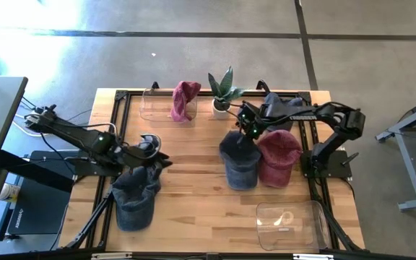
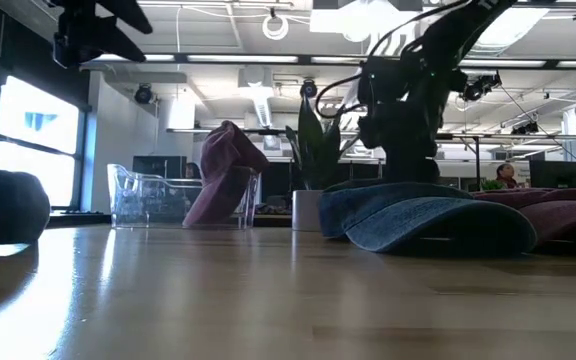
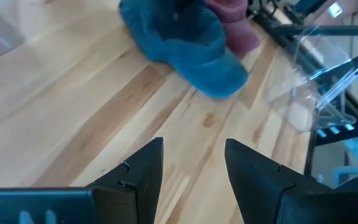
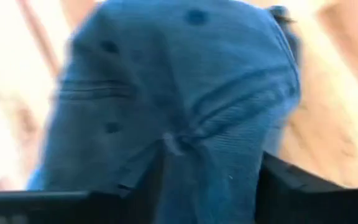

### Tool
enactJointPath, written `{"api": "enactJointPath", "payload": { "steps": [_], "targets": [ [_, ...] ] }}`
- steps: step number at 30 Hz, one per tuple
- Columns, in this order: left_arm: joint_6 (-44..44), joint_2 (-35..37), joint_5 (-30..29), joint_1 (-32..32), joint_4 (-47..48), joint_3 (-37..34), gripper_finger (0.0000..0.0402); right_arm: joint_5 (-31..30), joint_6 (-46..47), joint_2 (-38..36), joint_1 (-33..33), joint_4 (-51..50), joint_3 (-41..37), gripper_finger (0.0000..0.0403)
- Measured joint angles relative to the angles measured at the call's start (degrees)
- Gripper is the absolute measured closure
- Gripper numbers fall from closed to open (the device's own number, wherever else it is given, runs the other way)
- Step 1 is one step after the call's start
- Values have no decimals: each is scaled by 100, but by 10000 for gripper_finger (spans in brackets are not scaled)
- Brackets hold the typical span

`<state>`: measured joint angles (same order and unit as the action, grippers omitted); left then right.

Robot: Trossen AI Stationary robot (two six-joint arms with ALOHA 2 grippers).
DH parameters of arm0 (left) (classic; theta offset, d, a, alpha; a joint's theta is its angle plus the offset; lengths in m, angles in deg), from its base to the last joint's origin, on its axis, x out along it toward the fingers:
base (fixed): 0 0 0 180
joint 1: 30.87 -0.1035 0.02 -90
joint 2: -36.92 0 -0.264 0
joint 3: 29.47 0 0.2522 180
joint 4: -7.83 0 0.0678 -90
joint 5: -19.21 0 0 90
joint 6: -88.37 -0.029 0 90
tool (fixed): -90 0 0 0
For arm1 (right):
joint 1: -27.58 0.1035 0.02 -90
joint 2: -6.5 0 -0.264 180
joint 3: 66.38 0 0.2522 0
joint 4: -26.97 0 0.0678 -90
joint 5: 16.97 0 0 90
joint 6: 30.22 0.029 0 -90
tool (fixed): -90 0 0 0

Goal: Pick & Place hat
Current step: Put the middle blue cap into the bottom transparent bin

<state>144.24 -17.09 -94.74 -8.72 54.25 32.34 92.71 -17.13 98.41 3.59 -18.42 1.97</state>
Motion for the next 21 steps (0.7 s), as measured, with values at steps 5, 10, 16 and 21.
{"api": "enactJointPath", "payload": {
  "steps": [5,10,16,21],
  "targets": [
    [-4,-271,-23,0,-587,0,232,623,78,-194,8,-66,473,378],
    [-4,-252,-42,-1,-906,0,232,-140,-24,-447,256,-613,1724,373],
    [-281,87,-242,0,-772,308,232,-1594,-96,-467,1005,-1502,3207,394],
    [-999,145,-373,0,-708,605,232,-2392,699,-471,2174,-1556,3038,399]
  ]
}}
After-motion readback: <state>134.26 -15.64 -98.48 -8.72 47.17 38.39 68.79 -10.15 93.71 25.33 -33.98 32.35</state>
